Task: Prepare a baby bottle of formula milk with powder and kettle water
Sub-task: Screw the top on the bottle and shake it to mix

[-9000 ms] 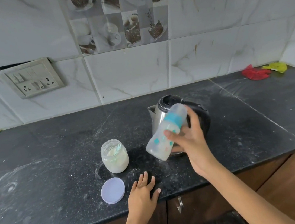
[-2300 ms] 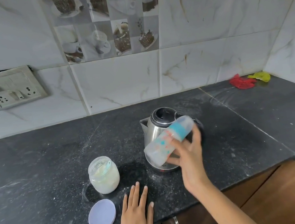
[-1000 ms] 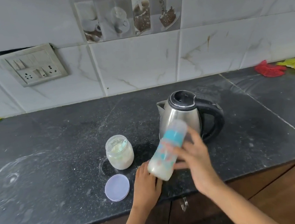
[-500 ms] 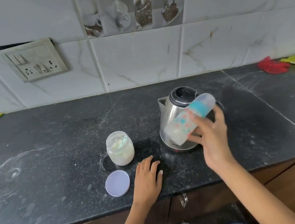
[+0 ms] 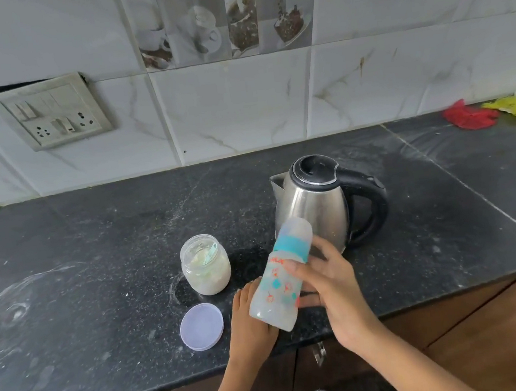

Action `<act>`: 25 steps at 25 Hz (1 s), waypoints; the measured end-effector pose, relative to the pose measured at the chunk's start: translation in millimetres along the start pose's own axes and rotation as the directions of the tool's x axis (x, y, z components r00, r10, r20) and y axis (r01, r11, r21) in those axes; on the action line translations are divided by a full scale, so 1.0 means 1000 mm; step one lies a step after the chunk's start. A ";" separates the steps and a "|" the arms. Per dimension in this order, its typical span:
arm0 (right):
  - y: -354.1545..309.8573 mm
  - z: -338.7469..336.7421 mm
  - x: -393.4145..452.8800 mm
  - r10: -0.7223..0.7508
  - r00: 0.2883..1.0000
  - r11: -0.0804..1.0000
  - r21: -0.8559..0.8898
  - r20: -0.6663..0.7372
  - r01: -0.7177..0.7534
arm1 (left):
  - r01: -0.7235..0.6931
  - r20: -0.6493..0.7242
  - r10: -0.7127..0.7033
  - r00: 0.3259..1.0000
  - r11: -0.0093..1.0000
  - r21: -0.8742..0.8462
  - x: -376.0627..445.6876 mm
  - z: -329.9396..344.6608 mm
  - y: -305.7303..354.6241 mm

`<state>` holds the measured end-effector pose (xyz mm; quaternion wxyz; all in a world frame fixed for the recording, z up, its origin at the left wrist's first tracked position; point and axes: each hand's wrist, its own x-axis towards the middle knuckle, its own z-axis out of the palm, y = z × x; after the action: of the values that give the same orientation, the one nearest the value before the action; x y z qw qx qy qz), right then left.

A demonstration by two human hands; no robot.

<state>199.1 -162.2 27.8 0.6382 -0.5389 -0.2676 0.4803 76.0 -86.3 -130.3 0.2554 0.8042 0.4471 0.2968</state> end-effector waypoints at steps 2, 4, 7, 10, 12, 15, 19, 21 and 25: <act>-0.001 -0.006 0.003 0.026 0.999 0.999 0.019 -0.020 -0.026 | -0.096 -0.009 0.097 0.995 0.990 0.099 0.001 0.001 -0.004; -0.011 -0.016 0.010 0.095 0.994 0.990 0.113 -0.043 -0.090 | -0.202 0.056 0.195 0.979 0.943 0.265 0.004 0.005 -0.013; -0.013 -0.020 0.016 0.233 0.972 0.948 0.224 -0.015 -0.224 | -0.155 0.057 0.144 0.988 0.949 0.274 0.006 0.008 -0.018; -0.015 -0.024 0.016 0.244 0.970 0.942 0.233 0.019 -0.241 | -0.160 0.073 0.143 0.987 0.930 0.332 0.007 0.010 -0.019; -0.019 -0.028 0.015 0.253 0.966 0.935 0.243 0.051 -0.258 | -0.151 0.084 0.131 0.988 0.935 0.321 0.008 0.009 -0.018; -0.032 -0.038 0.016 0.187 0.977 0.957 0.206 0.100 -0.204 | -0.152 0.074 0.135 0.988 0.932 0.330 0.007 0.009 -0.019; -0.052 -0.041 0.026 -0.080 0.988 0.918 0.378 -0.129 0.123 | -0.158 0.060 0.146 0.987 0.936 0.315 0.008 0.009 -0.017; -0.041 -0.026 0.018 -0.045 0.994 0.947 0.312 -0.095 0.072 | -0.158 0.059 0.147 0.987 0.935 0.316 0.007 0.008 -0.017; -0.035 -0.025 0.019 -0.034 0.999 0.980 0.196 -0.040 0.041 | -0.169 0.073 0.154 0.985 0.933 0.319 0.007 0.007 -0.017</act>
<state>239.0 -154.6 50.3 0.7020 -0.4768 -0.2172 0.4824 74.2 -73.3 -144.5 0.1051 0.8759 0.4161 0.2206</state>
